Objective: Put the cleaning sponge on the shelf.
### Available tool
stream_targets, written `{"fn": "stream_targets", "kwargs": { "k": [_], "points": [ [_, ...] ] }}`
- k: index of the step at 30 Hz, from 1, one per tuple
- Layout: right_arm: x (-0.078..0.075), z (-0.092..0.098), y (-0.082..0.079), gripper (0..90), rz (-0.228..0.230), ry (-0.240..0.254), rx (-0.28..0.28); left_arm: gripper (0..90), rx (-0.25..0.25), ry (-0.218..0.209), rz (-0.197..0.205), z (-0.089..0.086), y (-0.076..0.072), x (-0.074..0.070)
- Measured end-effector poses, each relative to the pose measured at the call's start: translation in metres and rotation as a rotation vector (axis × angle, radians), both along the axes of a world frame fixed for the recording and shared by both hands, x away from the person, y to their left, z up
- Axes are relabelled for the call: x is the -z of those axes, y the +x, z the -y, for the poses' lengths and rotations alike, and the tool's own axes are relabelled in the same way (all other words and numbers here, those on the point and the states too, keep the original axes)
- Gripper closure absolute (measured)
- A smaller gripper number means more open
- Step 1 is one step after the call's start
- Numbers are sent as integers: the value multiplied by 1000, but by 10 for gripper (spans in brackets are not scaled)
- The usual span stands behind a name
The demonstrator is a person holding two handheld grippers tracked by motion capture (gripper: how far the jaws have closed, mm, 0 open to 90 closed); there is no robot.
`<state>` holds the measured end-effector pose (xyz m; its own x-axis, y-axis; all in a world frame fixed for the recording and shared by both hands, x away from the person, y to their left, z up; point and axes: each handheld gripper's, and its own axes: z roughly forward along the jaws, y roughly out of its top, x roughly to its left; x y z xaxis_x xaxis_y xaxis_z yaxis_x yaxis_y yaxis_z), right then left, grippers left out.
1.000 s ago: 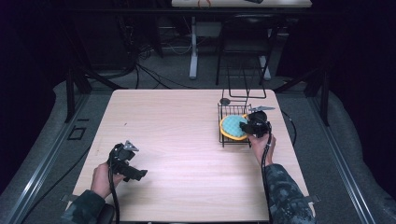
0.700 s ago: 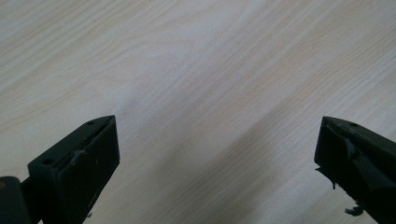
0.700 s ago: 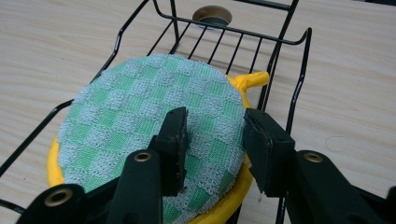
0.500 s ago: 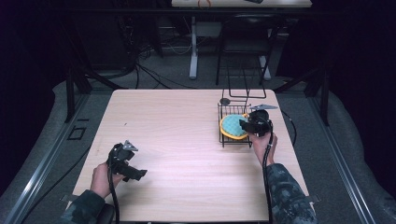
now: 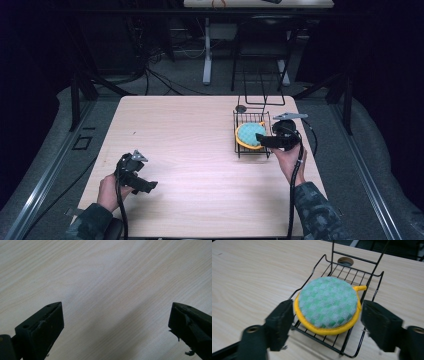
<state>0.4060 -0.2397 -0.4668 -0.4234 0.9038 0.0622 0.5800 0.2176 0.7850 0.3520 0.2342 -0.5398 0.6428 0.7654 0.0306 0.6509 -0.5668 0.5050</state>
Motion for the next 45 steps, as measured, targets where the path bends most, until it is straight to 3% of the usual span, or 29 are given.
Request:
{"fn": "stream_targets", "kwargs": {
  "k": [9, 21, 32, 38, 45],
  "points": [
    [-15, 9, -26, 113, 12, -21, -53, 3, -1, 1, 1, 0, 0, 0],
    [-20, 29, -64, 9, -4, -80, -51, 3, 0, 2, 0, 0, 0, 0],
    [6, 45, -102, 6, -50, -130, -24, 3, -2, 2, 0, 0, -1, 0],
    [26, 52, -114, 14, -94, -155, -12, 3, 1, 0, 1, 1, 0, -1],
    [36, 56, -115, 19, -136, -168, -4, 3, 9, -1, -3, 1, 1, -1]
  ]
}}
